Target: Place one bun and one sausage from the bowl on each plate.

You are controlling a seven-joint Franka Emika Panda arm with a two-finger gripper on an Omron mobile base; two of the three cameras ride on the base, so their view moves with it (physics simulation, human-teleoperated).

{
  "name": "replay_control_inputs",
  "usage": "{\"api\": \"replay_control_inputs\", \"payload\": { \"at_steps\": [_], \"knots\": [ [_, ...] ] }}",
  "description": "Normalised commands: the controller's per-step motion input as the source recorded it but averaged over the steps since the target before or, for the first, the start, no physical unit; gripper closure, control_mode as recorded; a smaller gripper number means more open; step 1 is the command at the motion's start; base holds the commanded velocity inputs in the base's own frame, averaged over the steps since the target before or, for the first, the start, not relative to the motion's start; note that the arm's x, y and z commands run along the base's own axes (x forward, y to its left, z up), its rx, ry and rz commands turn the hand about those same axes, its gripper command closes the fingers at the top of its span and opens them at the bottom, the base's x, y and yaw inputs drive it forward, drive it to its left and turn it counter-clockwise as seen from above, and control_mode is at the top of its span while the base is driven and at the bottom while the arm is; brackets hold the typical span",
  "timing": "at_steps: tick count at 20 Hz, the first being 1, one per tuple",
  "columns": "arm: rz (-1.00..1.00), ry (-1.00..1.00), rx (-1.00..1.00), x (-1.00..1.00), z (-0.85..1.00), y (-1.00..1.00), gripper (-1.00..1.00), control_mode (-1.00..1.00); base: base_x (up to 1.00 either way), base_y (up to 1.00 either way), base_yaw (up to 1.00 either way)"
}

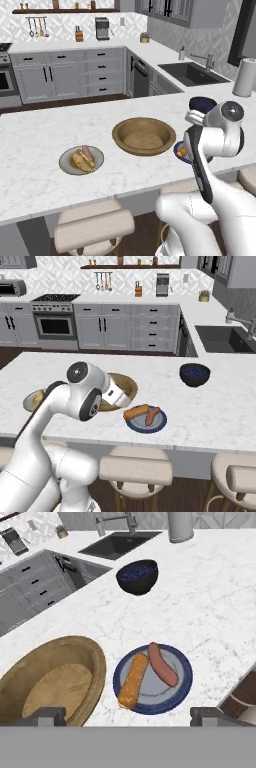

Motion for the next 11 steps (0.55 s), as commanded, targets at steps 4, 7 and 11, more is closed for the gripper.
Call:
{"api": "replay_control_inputs", "payload": {
  "at_steps": [4, 7, 11],
  "knots": [
    [0.00, -0.47, 0.00, -0.73, 1.00, 0.29, -1.00, -1.00, 0.00, 0.00, 0.00],
    [0.00, -0.44, 0.00, -0.67, 1.00, 0.20, -1.00, -1.00, 0.00, 0.00, 0.00],
    [-0.01, -0.35, 0.00, -0.19, 0.94, 0.33, -1.00, -1.00, 0.00, 0.00, 0.00]
  ]
}}
